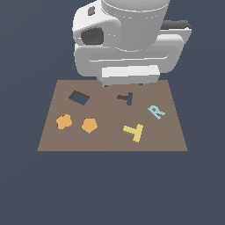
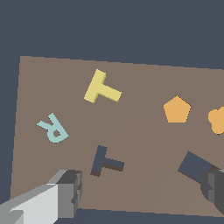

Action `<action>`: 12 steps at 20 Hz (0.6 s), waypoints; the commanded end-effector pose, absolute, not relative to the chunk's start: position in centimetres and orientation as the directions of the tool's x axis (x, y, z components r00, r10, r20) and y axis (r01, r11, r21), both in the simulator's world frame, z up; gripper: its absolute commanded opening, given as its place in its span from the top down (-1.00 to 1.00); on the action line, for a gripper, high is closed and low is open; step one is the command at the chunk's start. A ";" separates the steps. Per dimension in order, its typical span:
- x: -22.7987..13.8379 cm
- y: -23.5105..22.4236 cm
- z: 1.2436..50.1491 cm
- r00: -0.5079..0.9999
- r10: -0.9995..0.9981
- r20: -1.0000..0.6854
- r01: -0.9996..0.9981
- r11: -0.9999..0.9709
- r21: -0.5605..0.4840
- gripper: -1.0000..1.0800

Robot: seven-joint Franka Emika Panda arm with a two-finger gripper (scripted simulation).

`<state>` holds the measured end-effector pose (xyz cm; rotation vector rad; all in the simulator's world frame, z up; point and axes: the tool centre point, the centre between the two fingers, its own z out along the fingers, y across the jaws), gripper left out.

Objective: Insert a designated object into the corresponding slot on a board.

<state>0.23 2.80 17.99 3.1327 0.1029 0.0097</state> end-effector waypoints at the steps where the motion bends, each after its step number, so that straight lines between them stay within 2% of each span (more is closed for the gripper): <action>1: 0.2 2.8 18.0 0.998 0.066 0.006 0.066 -0.998 0.007 -0.92; 12: 1.4 3.7 15.8 1.000 -0.003 0.005 -0.003 -1.000 0.006 -0.92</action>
